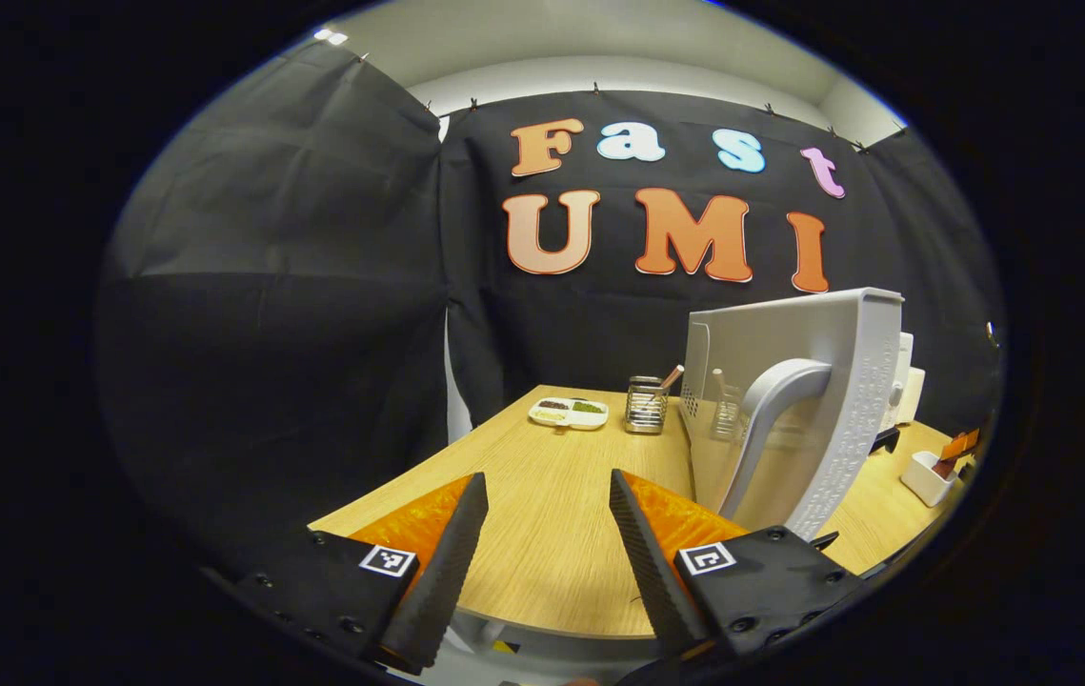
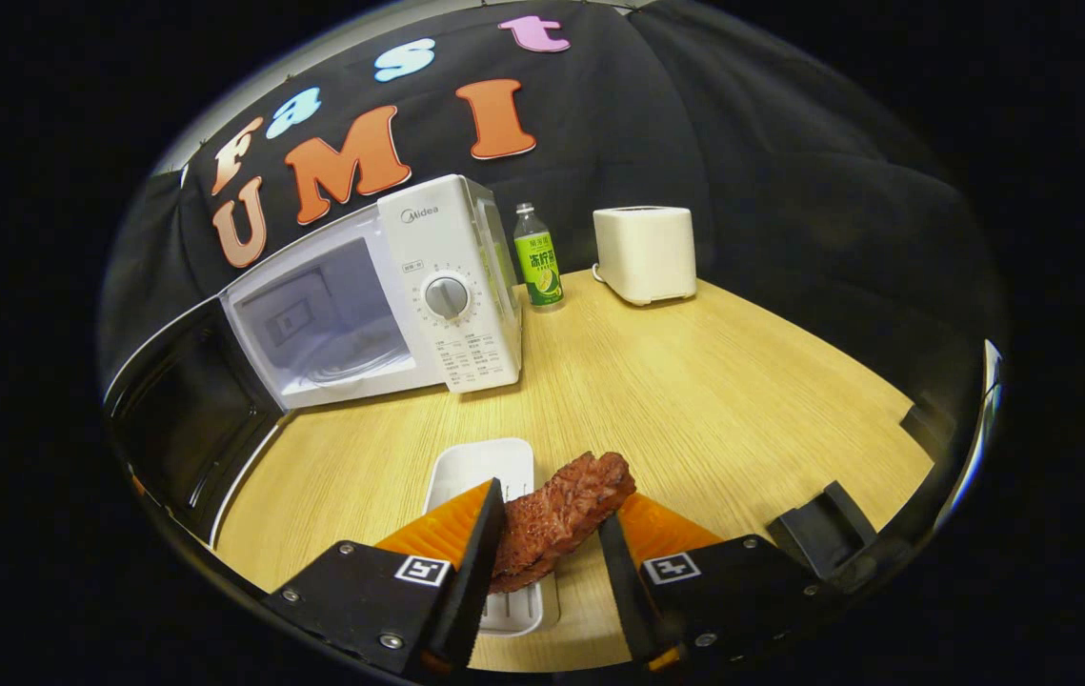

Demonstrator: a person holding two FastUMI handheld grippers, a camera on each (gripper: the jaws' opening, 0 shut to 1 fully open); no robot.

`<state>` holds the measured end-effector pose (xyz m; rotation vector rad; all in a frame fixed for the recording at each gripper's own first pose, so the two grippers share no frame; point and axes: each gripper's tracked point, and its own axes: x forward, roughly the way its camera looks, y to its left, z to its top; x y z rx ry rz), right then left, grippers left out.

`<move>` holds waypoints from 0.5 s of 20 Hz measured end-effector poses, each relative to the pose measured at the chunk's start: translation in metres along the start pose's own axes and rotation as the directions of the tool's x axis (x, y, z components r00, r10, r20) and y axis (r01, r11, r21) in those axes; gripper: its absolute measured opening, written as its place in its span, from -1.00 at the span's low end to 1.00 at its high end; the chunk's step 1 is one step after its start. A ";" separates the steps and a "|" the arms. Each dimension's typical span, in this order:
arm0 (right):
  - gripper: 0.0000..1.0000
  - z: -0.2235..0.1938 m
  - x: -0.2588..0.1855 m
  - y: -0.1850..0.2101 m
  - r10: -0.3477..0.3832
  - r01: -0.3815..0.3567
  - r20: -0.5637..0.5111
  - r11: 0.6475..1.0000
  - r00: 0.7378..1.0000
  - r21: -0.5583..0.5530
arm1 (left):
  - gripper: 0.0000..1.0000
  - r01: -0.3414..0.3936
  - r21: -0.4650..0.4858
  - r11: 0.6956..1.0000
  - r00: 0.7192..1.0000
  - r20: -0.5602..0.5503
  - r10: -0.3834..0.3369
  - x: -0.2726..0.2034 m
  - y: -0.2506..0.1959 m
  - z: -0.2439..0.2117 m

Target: Open the microwave oven with the left hand, put the food in, and close the microwave oven.

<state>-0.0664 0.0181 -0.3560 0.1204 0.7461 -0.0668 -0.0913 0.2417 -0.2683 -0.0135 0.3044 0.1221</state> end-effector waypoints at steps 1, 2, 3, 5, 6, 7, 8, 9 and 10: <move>0.12 0.001 0.001 0.001 0.007 -0.007 0.000 1.000 1.000 0.019 | 0.65 -0.001 0.004 1.000 1.000 -0.001 0.001 0.003 -0.002 -0.001; 0.02 0.001 0.003 0.002 0.015 -0.015 -0.001 0.999 1.000 0.039 | 0.65 -0.003 0.008 1.000 1.000 -0.004 0.003 0.005 -0.002 -0.002; -0.01 0.001 0.005 0.002 0.026 -0.025 -0.007 0.998 1.000 0.063 | 0.65 -0.003 0.011 1.000 1.000 -0.008 0.004 0.006 -0.002 -0.004; -0.10 0.003 0.010 0.004 0.049 -0.047 -0.012 0.992 0.999 0.118 | 0.63 -0.010 0.012 1.000 1.000 -0.015 0.010 0.010 -0.002 -0.008; -0.19 0.003 0.013 0.005 0.060 -0.057 -0.012 0.988 0.998 0.141 | 0.65 -0.014 0.011 1.000 1.000 -0.018 0.014 0.010 -0.002 -0.009; -0.22 0.005 0.015 0.006 0.069 -0.067 -0.008 0.985 0.998 0.158 | 0.71 -0.013 0.007 1.000 1.000 -0.019 0.013 0.011 -0.003 -0.009; -0.26 0.005 0.015 0.006 0.079 -0.077 -0.003 0.982 0.997 0.170 | 0.71 -0.014 0.005 1.000 1.000 -0.018 0.014 0.012 -0.003 -0.009; -0.29 0.006 0.015 0.008 0.094 -0.094 0.006 0.978 0.996 0.187 | 0.71 -0.015 0.004 1.000 1.000 -0.018 0.015 0.012 -0.004 -0.010; -0.36 0.012 0.012 0.010 0.117 -0.121 0.030 0.970 0.993 0.210 | 0.65 -0.017 0.007 1.000 1.000 -0.018 0.017 0.012 -0.004 -0.010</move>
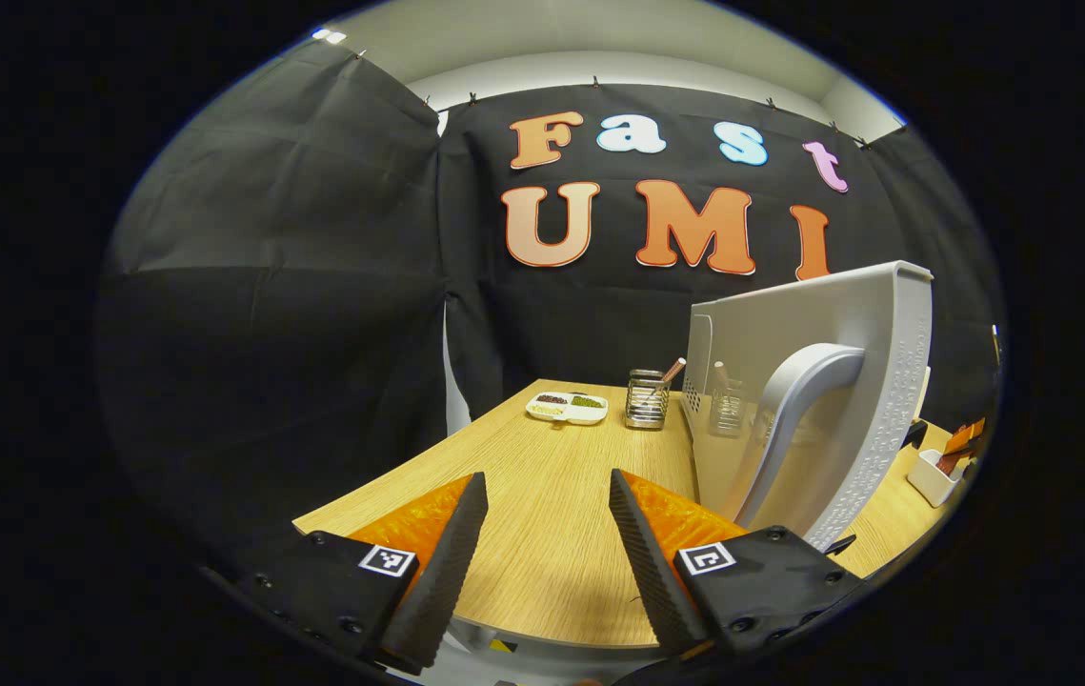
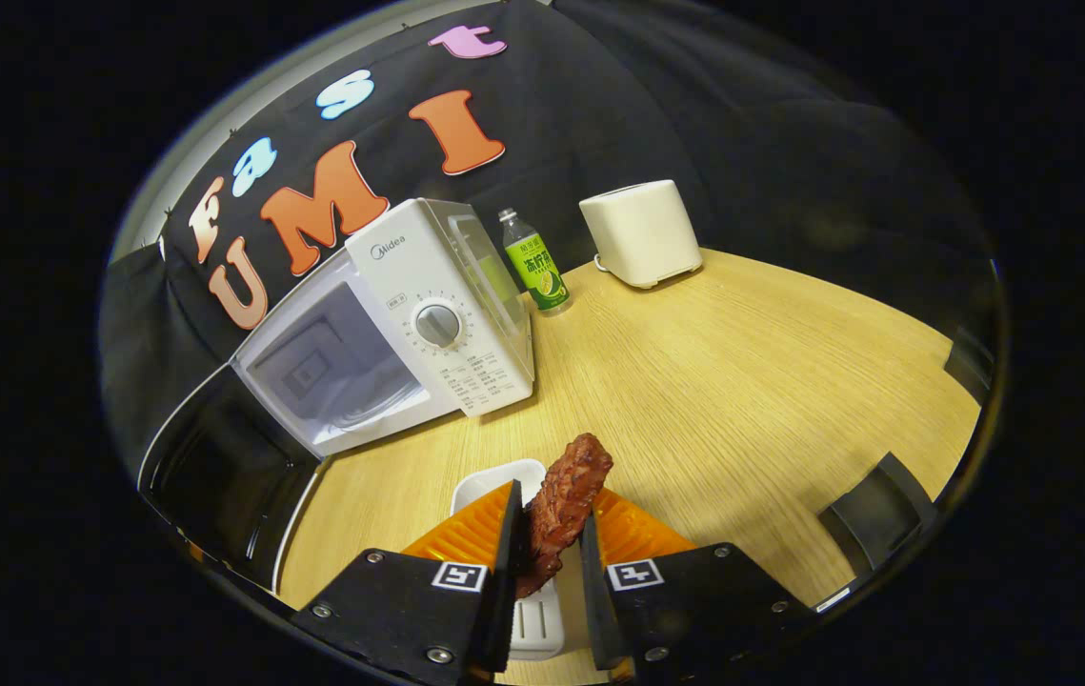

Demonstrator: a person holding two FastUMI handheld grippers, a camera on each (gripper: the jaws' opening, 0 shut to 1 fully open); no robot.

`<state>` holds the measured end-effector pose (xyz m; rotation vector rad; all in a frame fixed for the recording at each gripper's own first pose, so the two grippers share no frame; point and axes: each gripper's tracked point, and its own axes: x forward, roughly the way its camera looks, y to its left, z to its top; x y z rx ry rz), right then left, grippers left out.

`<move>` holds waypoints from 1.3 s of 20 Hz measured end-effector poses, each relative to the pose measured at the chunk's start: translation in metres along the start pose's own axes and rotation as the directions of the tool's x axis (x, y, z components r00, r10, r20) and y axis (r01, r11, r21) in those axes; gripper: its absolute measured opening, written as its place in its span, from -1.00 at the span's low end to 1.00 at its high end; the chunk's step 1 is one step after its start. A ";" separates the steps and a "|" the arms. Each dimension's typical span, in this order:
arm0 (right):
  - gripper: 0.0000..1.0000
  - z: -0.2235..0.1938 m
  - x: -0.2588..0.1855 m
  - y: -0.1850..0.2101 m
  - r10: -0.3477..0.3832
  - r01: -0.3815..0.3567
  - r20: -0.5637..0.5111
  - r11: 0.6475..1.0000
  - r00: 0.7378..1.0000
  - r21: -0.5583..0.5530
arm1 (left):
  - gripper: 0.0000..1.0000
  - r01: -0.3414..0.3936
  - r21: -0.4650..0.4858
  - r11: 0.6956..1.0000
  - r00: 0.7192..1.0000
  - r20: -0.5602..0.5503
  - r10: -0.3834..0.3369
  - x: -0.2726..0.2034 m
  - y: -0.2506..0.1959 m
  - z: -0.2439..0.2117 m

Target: Open the microwave oven with the left hand, put the food in, and close the microwave oven.

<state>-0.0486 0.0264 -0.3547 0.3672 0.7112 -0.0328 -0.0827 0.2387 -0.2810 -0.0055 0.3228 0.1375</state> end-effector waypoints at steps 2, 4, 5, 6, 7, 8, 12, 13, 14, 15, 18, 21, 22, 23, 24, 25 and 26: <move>-0.57 0.004 -0.003 0.009 0.051 -0.052 0.021 0.997 0.998 0.056 | 0.65 -0.001 0.005 1.000 1.000 0.000 0.001 0.002 -0.002 0.000; -0.70 0.004 -0.003 0.016 0.076 -0.077 0.028 0.996 0.997 0.054 | 0.65 0.002 0.013 1.000 1.000 0.001 -0.002 0.001 -0.005 0.000; -0.72 0.003 -0.005 0.019 0.075 -0.076 0.028 0.997 0.997 0.027 | 0.71 0.002 0.017 1.000 1.000 0.003 -0.002 0.001 -0.005 0.000; -0.73 0.004 -0.008 0.023 0.079 -0.079 0.032 0.997 0.996 0.007 | 0.71 0.003 0.022 1.000 1.000 0.003 -0.003 0.000 -0.007 0.000; -0.75 0.006 -0.009 0.026 0.069 -0.069 0.038 0.998 0.997 -0.010 | 0.65 0.003 0.025 1.000 1.000 0.005 -0.003 -0.001 -0.008 0.001; -0.77 0.005 -0.011 0.027 0.062 -0.061 0.036 0.998 0.997 -0.035 | 0.65 0.003 0.029 1.000 1.000 0.008 -0.003 -0.002 -0.008 0.002; -0.77 0.017 -0.020 0.036 0.029 -0.016 0.092 0.990 0.995 -0.141 | 0.65 -0.010 0.048 0.999 1.000 0.030 0.009 -0.006 -0.007 0.009; -0.77 0.023 -0.024 0.041 0.032 -0.014 0.114 0.987 0.993 -0.161 | 0.65 -0.012 0.052 0.999 0.999 0.033 0.011 -0.007 -0.008 0.010; -0.77 0.029 -0.028 0.046 0.038 -0.013 0.134 0.983 0.990 -0.184 | 0.65 -0.014 0.053 0.999 0.999 0.033 0.012 -0.008 -0.007 0.010; -0.78 0.035 -0.030 0.052 0.043 -0.011 0.150 0.978 0.988 -0.207 | 0.71 -0.016 0.054 0.998 0.999 0.033 0.014 -0.008 -0.006 0.010; -0.77 0.046 -0.036 0.076 0.068 -0.013 0.177 0.955 0.982 -0.296 | 0.65 -0.021 0.056 0.998 0.999 0.033 0.019 -0.007 -0.004 0.009; -0.77 0.052 -0.035 0.111 0.122 -0.044 0.193 0.930 0.974 -0.365 | 0.71 -0.027 0.061 0.998 0.999 0.031 0.025 -0.007 -0.003 0.009; -0.77 0.054 -0.034 0.121 0.138 -0.054 0.195 0.922 0.971 -0.384 | 0.65 -0.032 0.065 0.997 0.999 0.032 0.030 -0.007 -0.001 0.009; -0.77 0.056 -0.033 0.133 0.155 -0.066 0.195 0.915 0.968 -0.398 | 0.65 -0.035 0.072 0.997 0.999 0.032 0.032 -0.007 0.000 0.009; -0.77 0.058 -0.030 0.145 0.174 -0.081 0.198 0.910 0.965 -0.406 | 0.65 -0.043 0.087 0.995 0.999 0.032 0.040 -0.008 0.001 0.007; -0.77 0.062 -0.029 0.158 0.195 -0.098 0.202 0.906 0.960 -0.412 | 0.65 -0.055 0.102 0.993 0.998 0.029 0.052 -0.007 0.006 0.007; -0.77 0.065 -0.028 0.171 0.219 -0.117 0.207 0.901 0.953 -0.418 | 0.65 -0.066 0.114 0.991 0.998 0.031 0.062 -0.008 0.009 0.009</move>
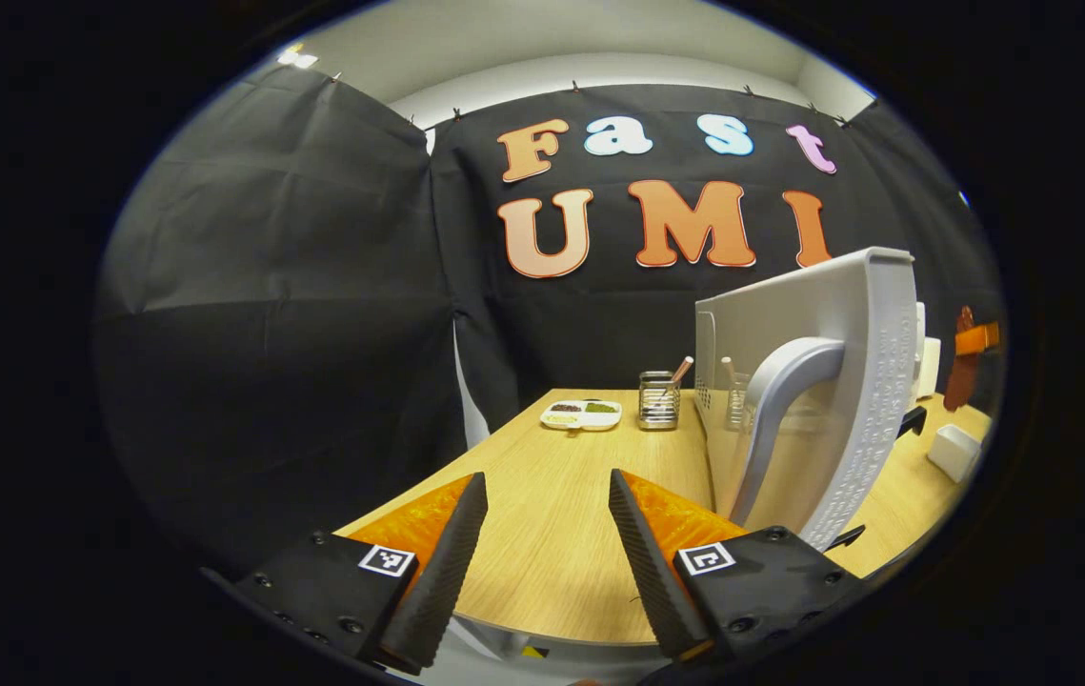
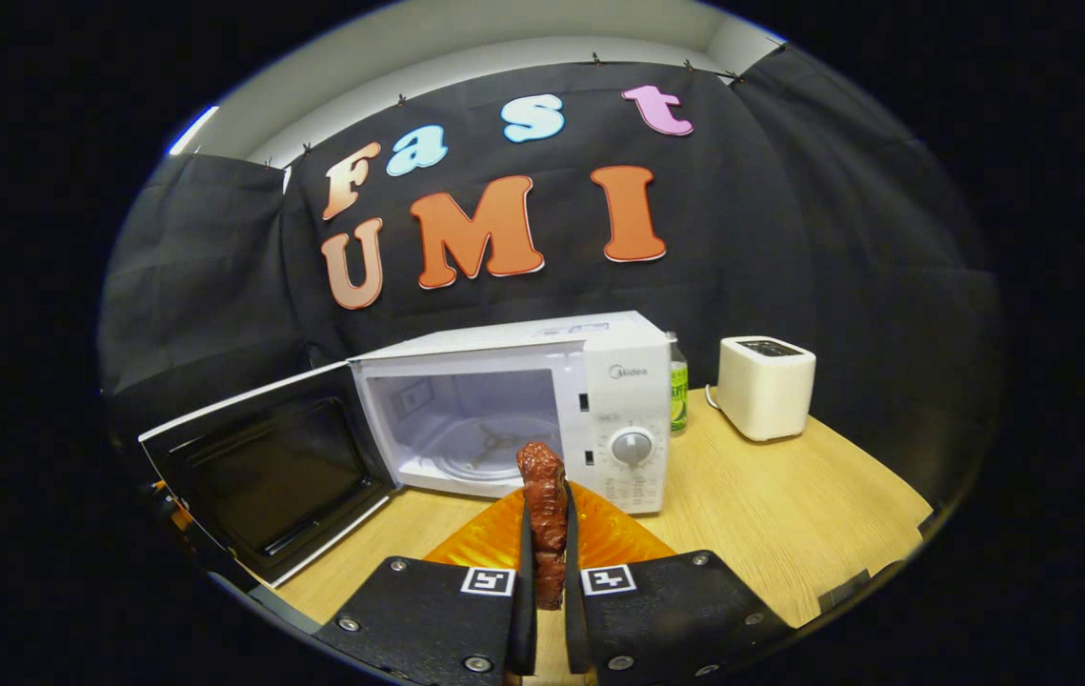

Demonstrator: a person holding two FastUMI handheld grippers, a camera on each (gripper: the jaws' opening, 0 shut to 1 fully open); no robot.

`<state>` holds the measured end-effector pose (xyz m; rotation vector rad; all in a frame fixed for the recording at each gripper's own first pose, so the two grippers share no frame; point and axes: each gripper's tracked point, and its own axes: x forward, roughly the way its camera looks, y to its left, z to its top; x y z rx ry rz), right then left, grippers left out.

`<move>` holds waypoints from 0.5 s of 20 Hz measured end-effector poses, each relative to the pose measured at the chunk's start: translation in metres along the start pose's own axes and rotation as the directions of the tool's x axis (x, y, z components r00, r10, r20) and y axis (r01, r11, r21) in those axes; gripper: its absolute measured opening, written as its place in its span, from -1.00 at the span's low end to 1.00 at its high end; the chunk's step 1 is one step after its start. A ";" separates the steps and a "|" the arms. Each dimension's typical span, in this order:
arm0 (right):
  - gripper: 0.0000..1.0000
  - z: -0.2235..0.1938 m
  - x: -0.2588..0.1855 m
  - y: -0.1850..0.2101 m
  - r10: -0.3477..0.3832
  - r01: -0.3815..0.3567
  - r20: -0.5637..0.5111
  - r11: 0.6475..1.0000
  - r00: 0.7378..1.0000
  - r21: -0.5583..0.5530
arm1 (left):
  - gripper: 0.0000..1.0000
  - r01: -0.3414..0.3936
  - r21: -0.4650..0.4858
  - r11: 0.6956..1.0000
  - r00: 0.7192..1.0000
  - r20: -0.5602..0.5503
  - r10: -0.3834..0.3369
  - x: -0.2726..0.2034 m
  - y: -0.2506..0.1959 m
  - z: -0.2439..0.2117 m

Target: Open the microwave oven with the left hand, put the food in, and close the microwave oven.

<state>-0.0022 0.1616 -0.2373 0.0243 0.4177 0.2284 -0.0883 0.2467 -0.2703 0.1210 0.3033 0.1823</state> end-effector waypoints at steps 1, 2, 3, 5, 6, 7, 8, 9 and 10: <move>-0.77 0.009 0.005 0.010 0.015 -0.015 0.020 1.000 1.000 -0.001 | 0.71 -0.008 0.008 1.000 1.000 0.004 0.008 0.000 0.002 0.003; -0.77 0.015 0.011 0.019 0.027 -0.027 0.036 1.000 0.999 -0.006 | 0.65 -0.011 0.013 1.000 1.000 0.011 0.011 -0.001 0.003 0.005; -0.77 0.022 0.018 0.028 0.037 -0.037 0.050 0.999 0.998 -0.008 | 0.71 -0.012 0.017 1.000 1.000 0.013 0.012 0.000 0.003 0.007; -0.77 0.030 0.031 0.047 0.058 -0.058 0.073 0.998 0.996 0.006 | 0.65 -0.015 0.029 0.999 1.000 0.006 0.014 0.000 0.003 0.006; -0.77 0.033 0.040 0.055 0.067 -0.069 0.084 0.997 0.994 0.025 | 0.72 -0.018 0.031 0.999 1.000 0.008 0.018 0.001 0.005 0.007; -0.77 0.036 0.048 0.063 0.070 -0.075 0.094 0.996 0.993 0.046 | 0.73 -0.018 0.028 0.999 1.000 0.012 0.018 0.002 0.005 0.009; -0.77 0.038 0.056 0.069 0.070 -0.077 0.106 0.995 0.992 0.066 | 0.75 -0.019 0.025 0.999 1.000 0.016 0.019 0.002 0.005 0.010; -0.77 0.041 0.066 0.072 0.063 -0.073 0.115 0.994 0.991 0.084 | 0.89 -0.020 0.022 1.000 1.000 0.017 0.019 0.003 0.006 0.010; -0.77 0.041 0.075 0.076 0.054 -0.067 0.125 0.992 0.991 0.103 | 0.90 -0.021 0.018 1.000 1.000 0.019 0.021 0.002 0.008 0.010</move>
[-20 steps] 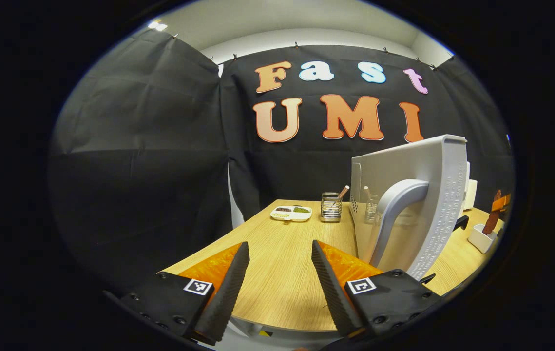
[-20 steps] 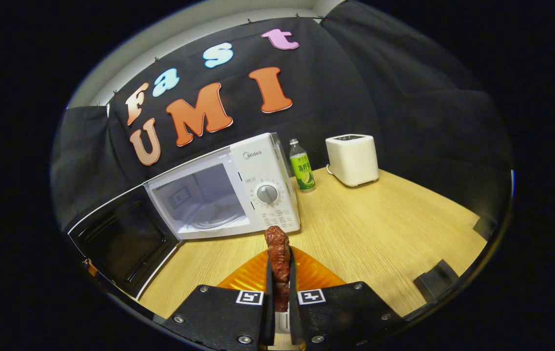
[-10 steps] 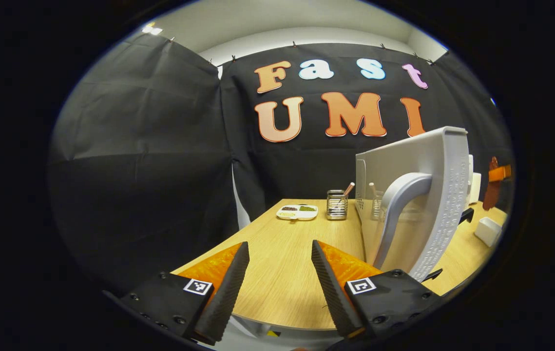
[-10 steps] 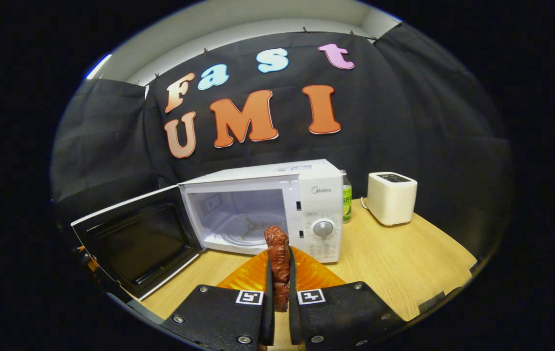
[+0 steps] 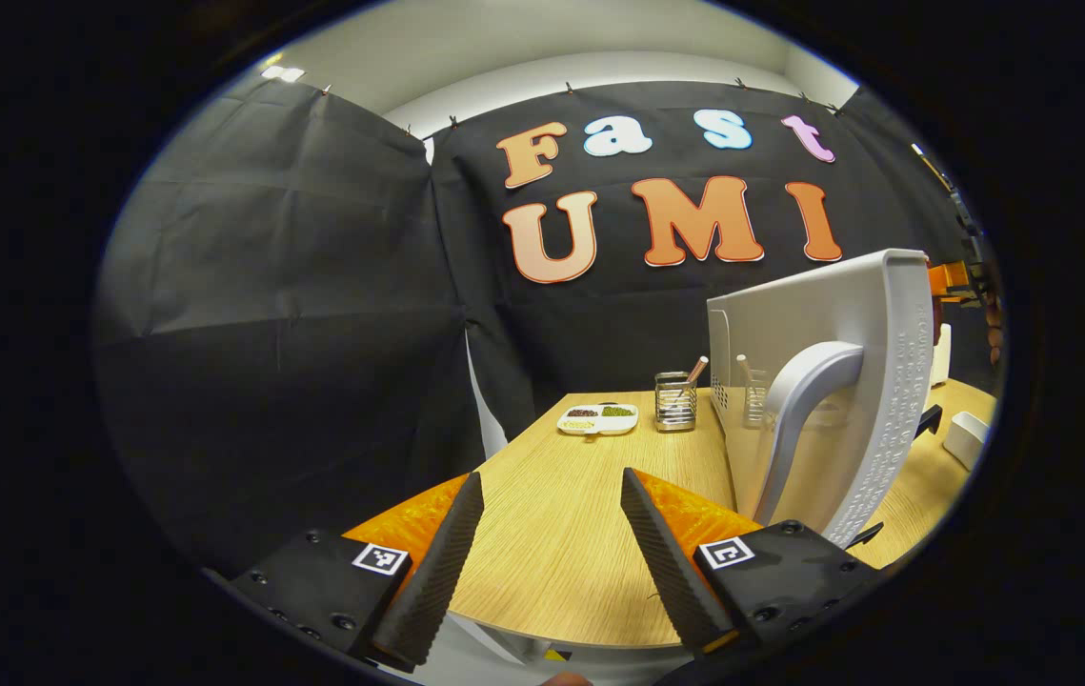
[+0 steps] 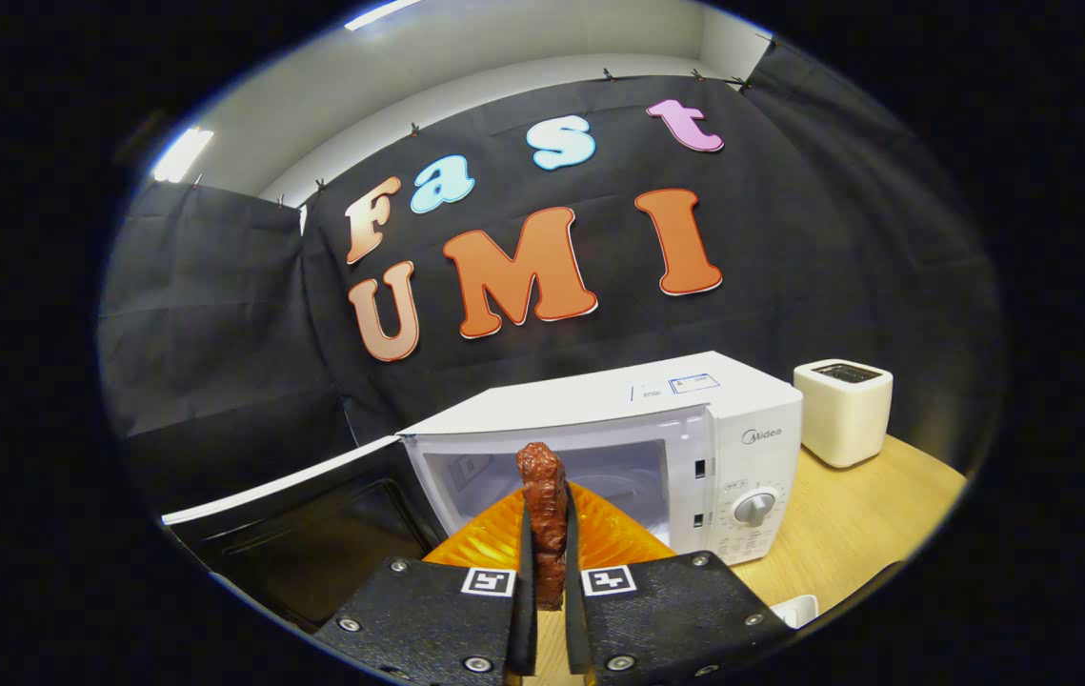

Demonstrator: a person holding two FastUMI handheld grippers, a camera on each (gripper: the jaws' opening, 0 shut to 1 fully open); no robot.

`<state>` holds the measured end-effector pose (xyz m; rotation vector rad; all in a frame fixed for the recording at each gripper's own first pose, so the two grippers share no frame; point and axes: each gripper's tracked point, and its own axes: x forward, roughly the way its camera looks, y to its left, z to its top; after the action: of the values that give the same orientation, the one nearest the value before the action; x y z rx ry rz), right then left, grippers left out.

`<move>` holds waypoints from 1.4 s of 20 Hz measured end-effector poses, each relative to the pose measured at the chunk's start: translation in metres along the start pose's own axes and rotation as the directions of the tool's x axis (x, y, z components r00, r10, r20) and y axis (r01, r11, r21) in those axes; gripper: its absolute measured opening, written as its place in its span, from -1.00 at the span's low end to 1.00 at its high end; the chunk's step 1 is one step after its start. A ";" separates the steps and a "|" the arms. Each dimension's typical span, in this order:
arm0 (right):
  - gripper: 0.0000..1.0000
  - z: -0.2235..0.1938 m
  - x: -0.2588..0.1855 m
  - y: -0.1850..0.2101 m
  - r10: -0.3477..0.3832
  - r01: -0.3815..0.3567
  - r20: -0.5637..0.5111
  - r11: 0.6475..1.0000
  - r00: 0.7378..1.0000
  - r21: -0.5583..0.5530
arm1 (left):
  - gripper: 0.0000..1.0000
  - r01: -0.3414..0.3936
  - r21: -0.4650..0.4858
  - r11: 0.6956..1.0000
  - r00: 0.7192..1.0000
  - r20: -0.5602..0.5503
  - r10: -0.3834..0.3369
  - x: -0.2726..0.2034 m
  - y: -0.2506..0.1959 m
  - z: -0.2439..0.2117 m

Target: Open the microwave oven with the left hand, put the food in, and close the microwave oven.

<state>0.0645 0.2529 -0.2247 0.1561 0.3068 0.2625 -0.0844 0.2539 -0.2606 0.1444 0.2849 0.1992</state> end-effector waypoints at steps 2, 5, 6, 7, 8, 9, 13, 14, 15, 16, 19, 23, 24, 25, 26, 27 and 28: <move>-0.77 -0.002 0.018 0.003 -0.021 0.020 0.022 0.999 1.000 0.034 | 0.90 -0.005 -0.004 1.000 1.000 0.003 0.005 0.000 0.003 -0.001; -0.77 -0.012 0.043 -0.004 -0.081 0.076 0.045 0.992 0.996 0.103 | 1.00 -0.020 -0.005 1.000 1.000 -0.009 0.020 0.003 0.013 -0.005; -0.77 -0.015 0.051 -0.005 -0.098 0.090 0.058 0.987 0.993 0.134 | 1.00 -0.026 -0.006 1.000 1.000 -0.010 0.026 0.004 0.016 -0.006; -0.77 -0.017 0.058 -0.007 -0.121 0.105 0.081 0.978 0.989 0.179 | 0.90 -0.029 -0.009 1.000 1.000 -0.011 0.029 0.004 0.018 -0.005; -0.77 -0.024 0.064 -0.011 -0.146 0.123 0.089 0.966 0.985 0.229 | 0.90 -0.032 -0.010 0.999 0.999 -0.013 0.032 0.003 0.021 -0.007; -0.77 -0.032 0.071 -0.015 -0.170 0.139 0.089 0.950 0.981 0.278 | 1.00 -0.036 -0.011 0.999 0.999 -0.016 0.036 0.004 0.024 -0.009; -0.77 -0.061 0.091 -0.009 -0.198 0.168 0.063 0.933 0.978 0.319 | 0.90 -0.058 -0.021 0.998 0.998 -0.033 0.058 0.007 0.035 -0.016; -0.77 -0.062 0.096 -0.008 -0.202 0.167 0.073 0.927 0.977 0.337 | 0.90 -0.065 -0.024 0.998 0.997 -0.037 0.064 0.008 0.037 -0.018; -0.77 -0.064 0.101 -0.007 -0.213 0.173 0.075 0.917 0.974 0.359 | 0.90 -0.072 -0.026 0.997 0.997 -0.040 0.071 0.009 0.041 -0.019; -0.77 -0.069 0.108 -0.010 -0.231 0.188 0.072 0.906 0.970 0.380 | 0.90 -0.077 -0.028 0.997 0.996 -0.040 0.076 0.009 0.043 -0.021; -0.77 -0.082 0.126 -0.009 -0.253 0.203 0.059 0.878 0.966 0.432 | 0.90 -0.091 -0.021 0.996 0.995 -0.051 0.089 0.010 0.047 -0.026; -0.77 -0.084 0.156 -0.021 -0.309 0.222 0.111 0.849 0.945 0.480 | 0.90 -0.107 -0.010 0.994 0.993 -0.057 0.106 0.010 0.054 -0.027; -0.77 -0.092 0.165 -0.025 -0.324 0.242 0.096 0.844 0.941 0.479 | 0.90 -0.114 -0.009 0.993 0.992 -0.056 0.113 0.010 0.055 -0.029; -0.77 -0.098 0.171 -0.026 -0.326 0.245 0.085 0.835 0.941 0.493 | 0.90 -0.121 -0.006 0.993 0.991 -0.062 0.121 0.011 0.057 -0.031; -0.77 -0.101 0.177 -0.027 -0.326 0.240 0.082 0.823 0.942 0.514 | 0.90 -0.128 -0.006 0.992 0.989 -0.068 0.128 0.011 0.059 -0.034; -0.77 -0.103 0.182 -0.029 -0.333 0.245 0.075 0.812 0.940 0.530 | 0.90 -0.133 -0.008 0.991 0.989 -0.073 0.132 0.012 0.061 -0.034; -0.77 -0.104 0.188 -0.032 -0.345 0.251 0.078 0.805 0.935 0.538 | 0.90 -0.136 -0.010 0.991 0.988 -0.075 0.135 0.011 0.061 -0.034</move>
<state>0.2119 0.2861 -0.3808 0.6620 0.2187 -0.1601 -0.0946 0.3193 -0.2854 0.1419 0.3474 0.3417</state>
